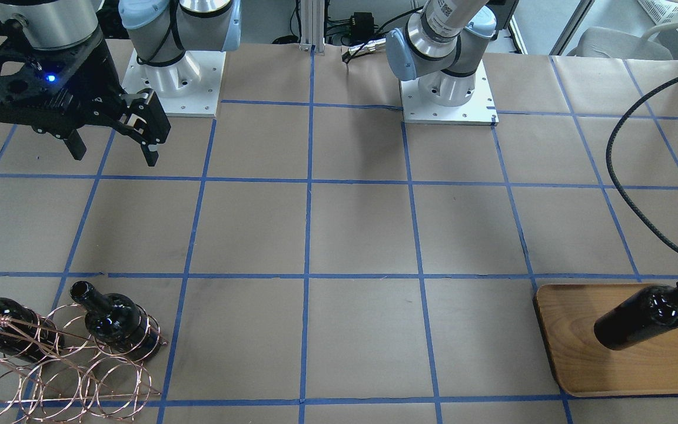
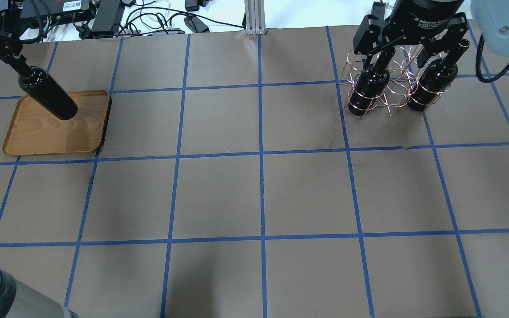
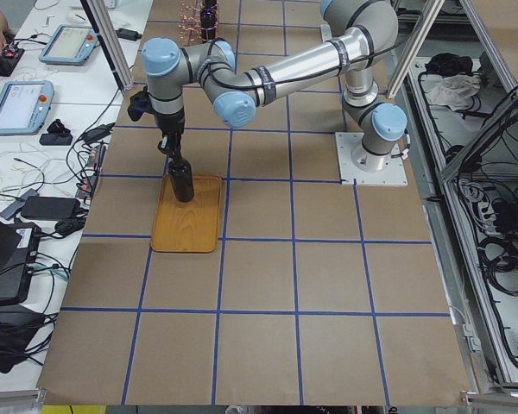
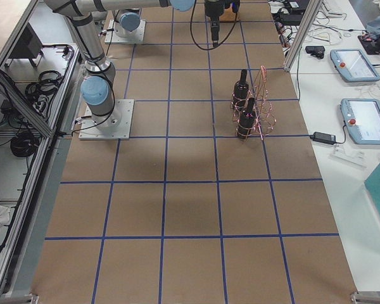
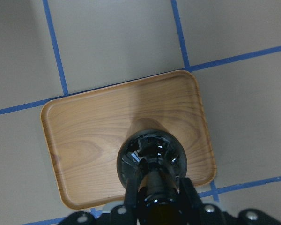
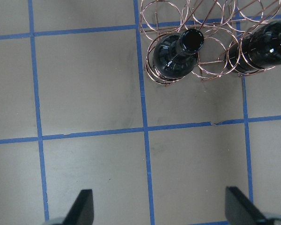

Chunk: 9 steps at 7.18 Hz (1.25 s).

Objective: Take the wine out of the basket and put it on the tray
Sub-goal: 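Lower the bottle onto the wooden tray with the left gripper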

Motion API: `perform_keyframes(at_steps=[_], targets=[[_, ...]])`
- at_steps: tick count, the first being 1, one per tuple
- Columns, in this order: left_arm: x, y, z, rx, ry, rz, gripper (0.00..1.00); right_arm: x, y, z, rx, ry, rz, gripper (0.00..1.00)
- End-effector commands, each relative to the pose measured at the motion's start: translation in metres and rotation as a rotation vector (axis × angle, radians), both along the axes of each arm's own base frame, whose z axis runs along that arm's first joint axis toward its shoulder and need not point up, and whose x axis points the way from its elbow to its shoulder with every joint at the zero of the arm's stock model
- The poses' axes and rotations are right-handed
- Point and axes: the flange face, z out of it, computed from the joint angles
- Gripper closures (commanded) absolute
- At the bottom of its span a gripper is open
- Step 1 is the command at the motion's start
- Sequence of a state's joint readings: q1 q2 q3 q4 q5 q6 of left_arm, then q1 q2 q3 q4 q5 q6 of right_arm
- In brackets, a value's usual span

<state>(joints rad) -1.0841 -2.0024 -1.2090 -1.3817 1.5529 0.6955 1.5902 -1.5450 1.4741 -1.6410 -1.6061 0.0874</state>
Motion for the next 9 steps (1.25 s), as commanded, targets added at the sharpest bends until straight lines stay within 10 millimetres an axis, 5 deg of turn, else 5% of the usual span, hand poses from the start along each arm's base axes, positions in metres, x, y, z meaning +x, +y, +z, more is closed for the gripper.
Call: perform_keyframes(at_steps=[1,3,5,7,9], targets=[[0.014,-0.005,-0.018,0.014,0.005,-0.009,1.0,0.0,0.001,0.0,0.0,0.002,0.0,0.0],[0.019,-0.005,-0.025,0.02,0.006,-0.024,1.0,0.0,0.001,0.0,0.0,-0.001,0.001,0.0],[0.019,-0.006,-0.032,0.022,0.015,-0.031,0.61,0.001,0.001,0.0,0.0,-0.003,0.001,0.0],[0.018,-0.003,-0.024,0.014,0.01,-0.028,0.01,0.001,0.001,0.0,0.0,-0.003,0.001,0.0],[0.012,0.008,-0.009,0.013,-0.001,-0.022,0.0,0.001,0.0,0.0,0.002,-0.003,0.001,0.0]])
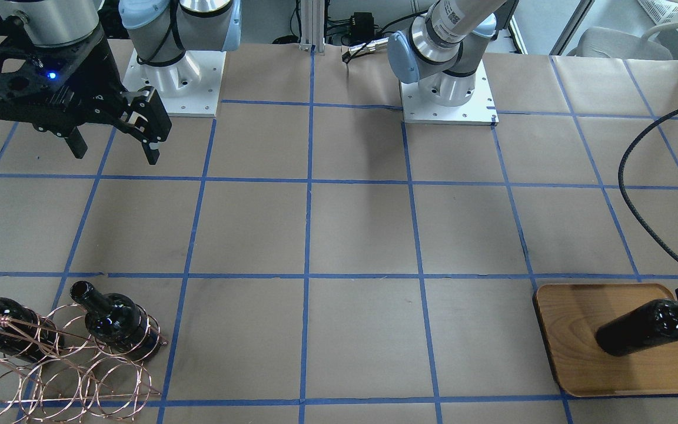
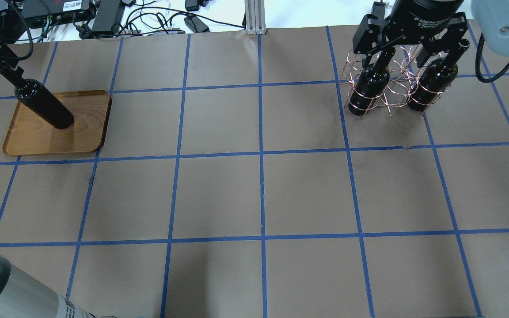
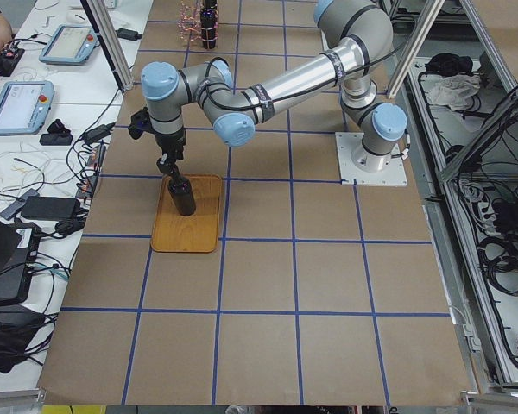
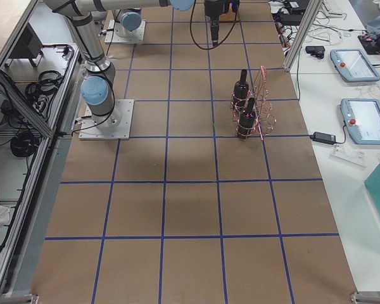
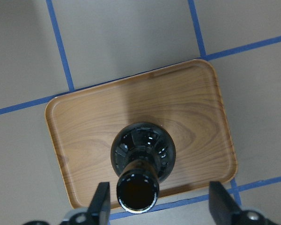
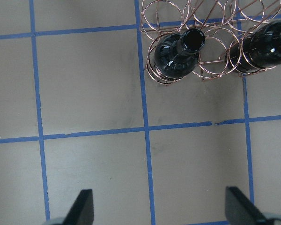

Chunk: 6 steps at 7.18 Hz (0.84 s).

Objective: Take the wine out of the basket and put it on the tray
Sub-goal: 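Lower the bottle onto the wooden tray with the left gripper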

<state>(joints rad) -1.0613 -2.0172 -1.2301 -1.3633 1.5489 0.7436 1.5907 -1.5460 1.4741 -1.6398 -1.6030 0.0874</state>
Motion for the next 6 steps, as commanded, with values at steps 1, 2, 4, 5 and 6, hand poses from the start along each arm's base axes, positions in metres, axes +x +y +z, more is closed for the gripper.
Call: perform_keyframes(at_steps=[1,2,4,5,6], targets=[[-0.015,0.021,0.031,0.018,0.001,0.012,0.0,0.0,0.0,-0.001,0.001,0.003,0.0,0.0],[-0.039,0.047,0.066,0.035,0.031,0.084,0.0,0.0,0.0,-0.001,0.001,0.003,0.0,0.0],[-0.096,0.091,0.113,0.021,0.03,0.129,0.0,0.0,0.0,0.0,0.001,0.0,0.0,0.0],[-0.146,0.106,0.113,0.049,0.047,0.158,0.0,0.0,0.0,0.0,0.001,0.0,0.0,0.0],[-0.201,0.117,0.118,0.043,0.048,0.196,0.0,0.0,0.0,0.0,0.001,0.0,0.0,0.0]])
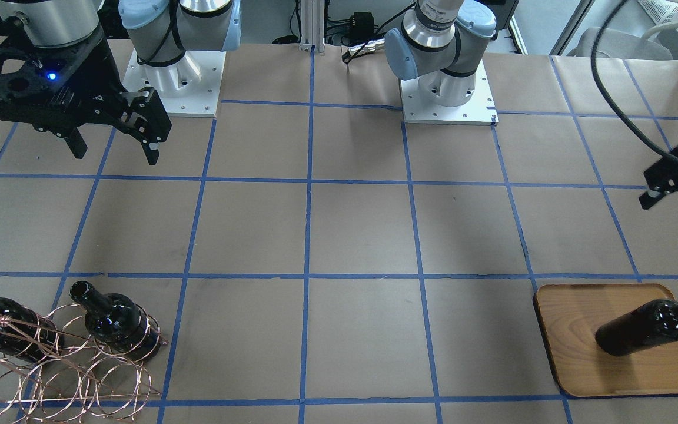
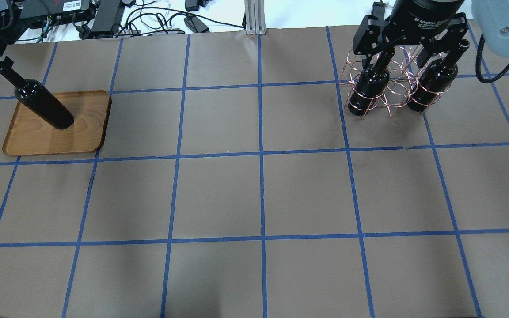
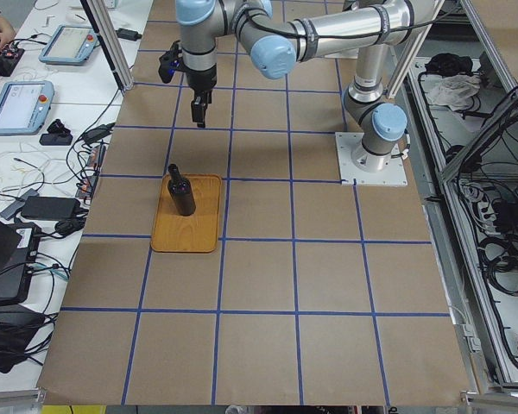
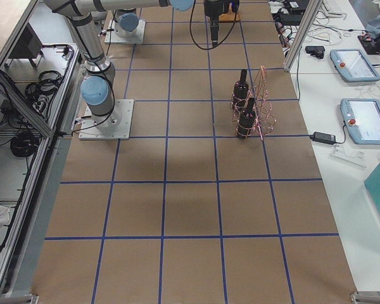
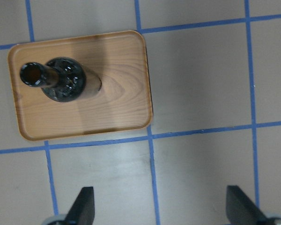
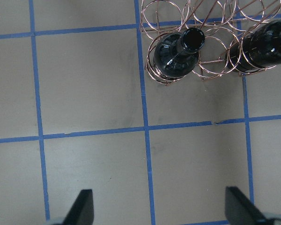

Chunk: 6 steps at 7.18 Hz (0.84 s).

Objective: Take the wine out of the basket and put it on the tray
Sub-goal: 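Open the left gripper and raise it away from the bottle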

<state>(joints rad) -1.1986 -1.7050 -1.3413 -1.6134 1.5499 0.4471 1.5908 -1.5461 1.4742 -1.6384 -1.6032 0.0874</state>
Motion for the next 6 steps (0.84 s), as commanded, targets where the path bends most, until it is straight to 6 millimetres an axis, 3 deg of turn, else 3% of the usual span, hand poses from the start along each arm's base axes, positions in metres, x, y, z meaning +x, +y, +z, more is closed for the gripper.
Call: perform_keyframes(at_steps=[1,2,3,6], targets=[[-0.118,0.026,0.013,-0.009,0.005,0.023,0.0,0.0,0.0,0.0,0.0,0.0,0.0,0.0],[-0.161,0.033,0.016,-0.02,0.008,-0.005,0.0,0.0,0.0,0.0,0.0,-0.002,0.0,0.0],[-0.184,0.042,0.018,-0.021,0.012,-0.005,0.0,0.0,0.0,0.0,0.0,-0.003,0.0,0.0],[-0.192,0.056,0.005,0.0,0.016,0.059,0.0,0.001,0.0,0.0,0.0,-0.006,0.001,0.0]])
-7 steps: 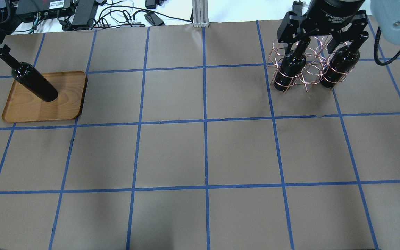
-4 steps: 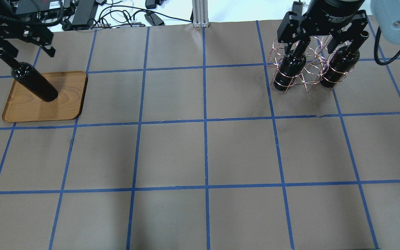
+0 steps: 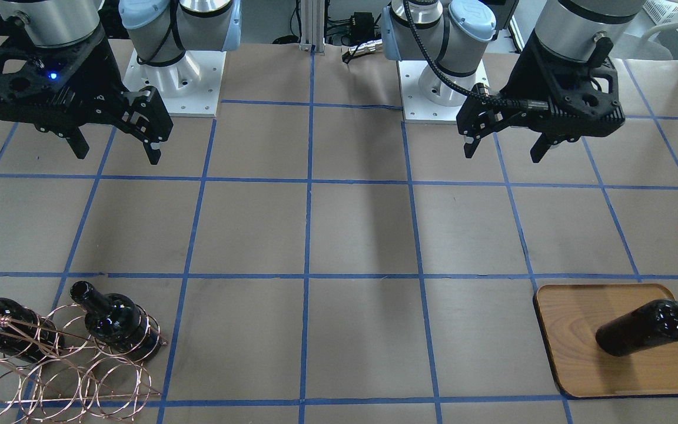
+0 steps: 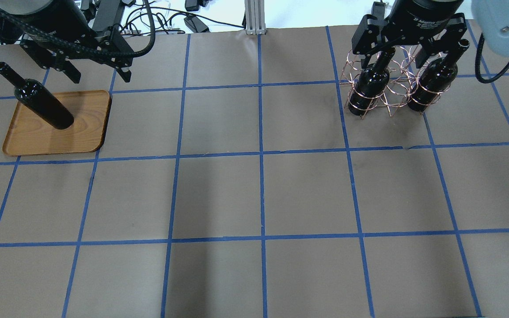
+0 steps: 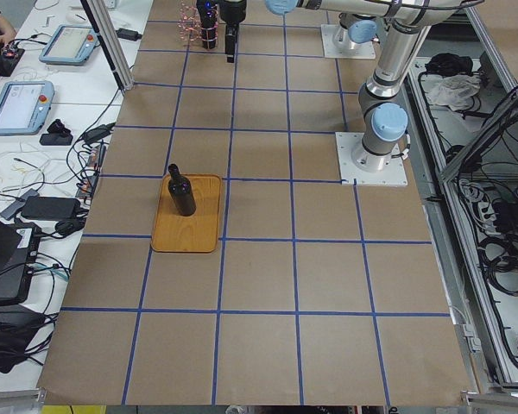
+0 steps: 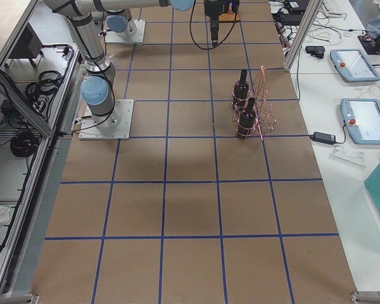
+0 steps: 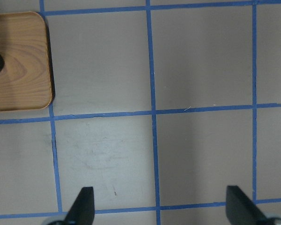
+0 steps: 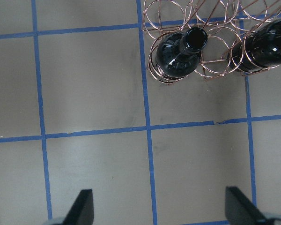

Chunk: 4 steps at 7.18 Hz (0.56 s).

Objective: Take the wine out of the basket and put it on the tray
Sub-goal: 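Open the left gripper and raise it away from the bottle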

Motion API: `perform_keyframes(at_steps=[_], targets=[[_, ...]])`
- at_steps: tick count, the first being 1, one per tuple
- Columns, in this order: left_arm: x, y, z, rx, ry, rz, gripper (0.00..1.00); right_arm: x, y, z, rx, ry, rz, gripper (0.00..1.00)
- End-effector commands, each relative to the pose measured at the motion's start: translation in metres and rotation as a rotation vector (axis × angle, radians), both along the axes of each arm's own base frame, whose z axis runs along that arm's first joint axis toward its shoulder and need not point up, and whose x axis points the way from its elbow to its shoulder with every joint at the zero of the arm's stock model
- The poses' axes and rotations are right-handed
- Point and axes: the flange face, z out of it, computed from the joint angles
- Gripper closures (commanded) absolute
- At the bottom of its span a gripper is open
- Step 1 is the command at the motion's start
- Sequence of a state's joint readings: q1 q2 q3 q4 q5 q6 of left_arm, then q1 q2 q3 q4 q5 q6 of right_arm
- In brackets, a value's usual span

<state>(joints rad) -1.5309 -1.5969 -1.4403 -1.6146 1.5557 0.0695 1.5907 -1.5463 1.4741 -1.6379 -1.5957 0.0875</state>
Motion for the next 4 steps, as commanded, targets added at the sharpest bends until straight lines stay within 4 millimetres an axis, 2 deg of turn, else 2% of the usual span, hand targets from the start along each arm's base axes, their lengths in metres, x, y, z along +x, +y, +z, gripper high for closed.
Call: perform_keyframes(at_steps=[1,4], targets=[[-0.0025,0.0055,-0.0083,0.012,0.002,0.014,0.0,0.0003,0.0,0.0,0.0,-0.003,0.0,0.0],[-0.0026,0.0058,-0.0111,0.01,0.002,0.014,0.0,0.0006,0.0,0.0,0.0,-0.006,0.001,0.0]])
